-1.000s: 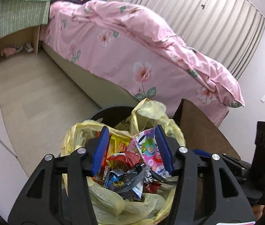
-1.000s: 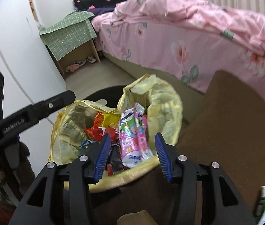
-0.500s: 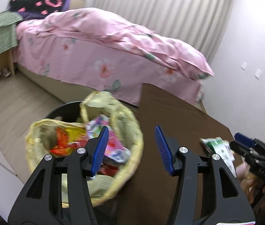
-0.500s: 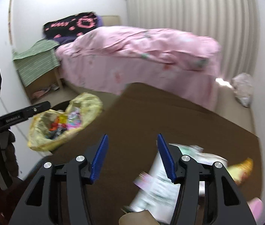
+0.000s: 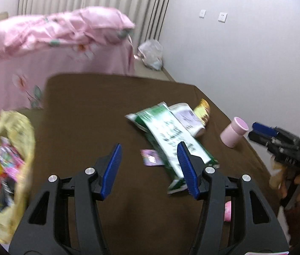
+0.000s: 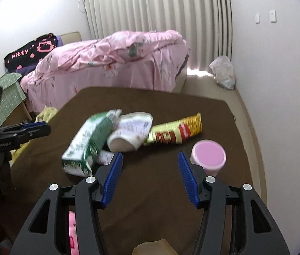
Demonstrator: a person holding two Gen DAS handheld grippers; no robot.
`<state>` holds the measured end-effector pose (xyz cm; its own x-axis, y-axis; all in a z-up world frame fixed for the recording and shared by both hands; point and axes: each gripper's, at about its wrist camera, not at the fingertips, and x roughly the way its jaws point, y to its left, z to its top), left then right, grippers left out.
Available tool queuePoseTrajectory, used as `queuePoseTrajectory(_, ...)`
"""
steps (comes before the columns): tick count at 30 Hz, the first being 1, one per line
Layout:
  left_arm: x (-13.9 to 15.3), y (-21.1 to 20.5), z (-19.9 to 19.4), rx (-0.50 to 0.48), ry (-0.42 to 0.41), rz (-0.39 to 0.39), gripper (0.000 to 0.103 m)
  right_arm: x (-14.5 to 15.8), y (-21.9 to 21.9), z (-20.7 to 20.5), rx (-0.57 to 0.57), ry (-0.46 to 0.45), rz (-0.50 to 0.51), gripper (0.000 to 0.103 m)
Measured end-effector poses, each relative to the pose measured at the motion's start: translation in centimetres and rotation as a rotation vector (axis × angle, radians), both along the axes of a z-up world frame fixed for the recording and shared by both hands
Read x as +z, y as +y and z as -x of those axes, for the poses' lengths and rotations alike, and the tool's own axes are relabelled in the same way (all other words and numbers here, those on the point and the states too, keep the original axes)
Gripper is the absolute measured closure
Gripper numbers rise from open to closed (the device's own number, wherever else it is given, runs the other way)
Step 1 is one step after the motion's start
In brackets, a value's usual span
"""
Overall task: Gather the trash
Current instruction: 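Move both grippers back over the table toward the milk carton, then grasp a pink candy stick wrapper with the right gripper while the left grasps a white cup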
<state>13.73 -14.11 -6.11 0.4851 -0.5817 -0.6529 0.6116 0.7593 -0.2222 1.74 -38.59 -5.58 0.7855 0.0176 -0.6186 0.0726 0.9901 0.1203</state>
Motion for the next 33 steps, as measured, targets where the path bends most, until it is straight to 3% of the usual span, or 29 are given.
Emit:
queuePoseTrajectory(6,-0.5,-1.4,1.1,-0.010,0.007,-0.024,0.051,-2.0,2.0,-1.7,0.118,0.027,0.044,0.056)
queuePoseTrajectory(7,-0.7,-1.1,1.2,-0.001,0.012,-0.026,0.051,-2.5,2.4,-2.6,0.155,0.042,0.047,0.060)
queuePoseTrajectory(16,-1.3,3.6,0.2,0.114,0.064,0.020,0.051,-5.7,5.9,-9.3,0.395,0.177,-0.030,0.061)
queuePoseTrajectory(19,-1.5,4.8,-0.2,0.145,0.077,0.041,0.051,-5.7,8.7,-8.9,0.465,0.183,0.009,0.071)
queuePoseTrajectory(24,-1.6,5.7,-0.3,0.160,0.080,0.058,0.051,-5.1,10.9,-7.1,0.468,0.150,0.069,0.083)
queuePoseTrajectory(25,-1.6,5.9,-0.2,0.162,0.078,0.060,0.051,-4.9,10.9,-6.7,0.465,0.147,0.067,0.093)
queuePoseTrajectory(33,-0.5,6.2,0.2,0.156,0.044,0.084,0.051,-3.6,7.7,-1.7,0.368,0.123,0.030,0.094)
